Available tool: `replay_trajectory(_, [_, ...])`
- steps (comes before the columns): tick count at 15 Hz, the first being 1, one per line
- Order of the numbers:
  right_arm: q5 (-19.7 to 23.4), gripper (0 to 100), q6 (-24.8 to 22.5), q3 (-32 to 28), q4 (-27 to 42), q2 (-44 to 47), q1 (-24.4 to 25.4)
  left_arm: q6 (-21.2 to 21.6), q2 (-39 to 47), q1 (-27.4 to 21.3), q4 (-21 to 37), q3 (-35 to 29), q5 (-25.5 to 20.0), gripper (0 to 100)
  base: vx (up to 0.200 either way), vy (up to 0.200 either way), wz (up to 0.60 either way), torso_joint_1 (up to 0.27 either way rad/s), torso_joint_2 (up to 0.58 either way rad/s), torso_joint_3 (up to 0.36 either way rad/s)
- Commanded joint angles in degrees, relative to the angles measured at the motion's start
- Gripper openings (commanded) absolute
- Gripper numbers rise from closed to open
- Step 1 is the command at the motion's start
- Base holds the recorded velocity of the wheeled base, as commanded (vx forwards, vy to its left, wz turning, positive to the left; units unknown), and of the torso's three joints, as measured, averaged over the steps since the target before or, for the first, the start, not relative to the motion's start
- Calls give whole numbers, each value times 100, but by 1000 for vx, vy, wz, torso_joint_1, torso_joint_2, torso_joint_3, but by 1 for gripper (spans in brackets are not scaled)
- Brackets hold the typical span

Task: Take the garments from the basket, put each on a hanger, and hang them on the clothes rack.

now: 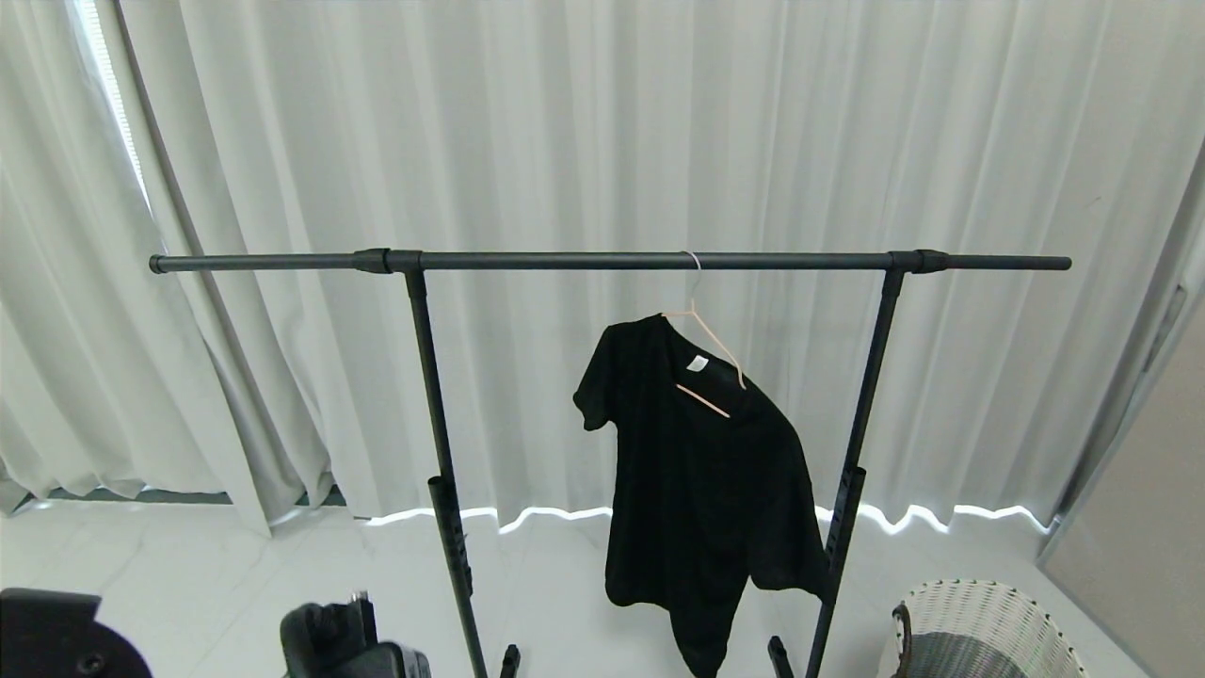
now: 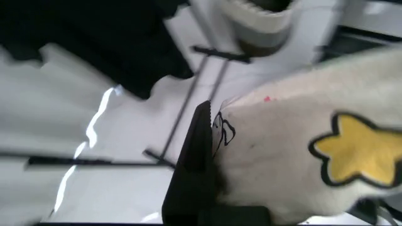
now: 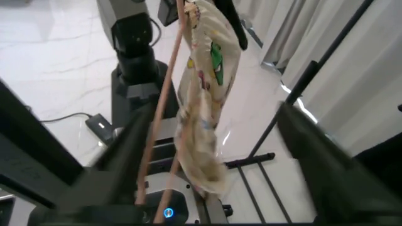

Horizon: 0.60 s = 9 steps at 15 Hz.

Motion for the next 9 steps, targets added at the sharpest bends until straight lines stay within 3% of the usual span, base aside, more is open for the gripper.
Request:
replay_trajectory(1, [-23, 100, 1, -1, 6, 11, -32, -25, 33, 243, -5, 52, 282, 0, 0, 0, 0, 0, 0, 0])
replay_trajectory(5, [-5, 100, 10, 8, 6, 169, -516, -16, 59, 629, -5, 78, 1091, 0, 0, 0, 0, 0, 0, 0])
replay_trajectory(8, [38, 100, 19, -45, -2, 477, -1298, -148, 341, 1060, -5, -54, 2216, 0, 0, 0, 0, 0, 0, 0])
replay_trajectory(9, [47, 100, 19, -71, -2, 547, -1438, -289, 385, 1113, -5, -124, 2225, 0, 0, 0, 0, 0, 0, 0])
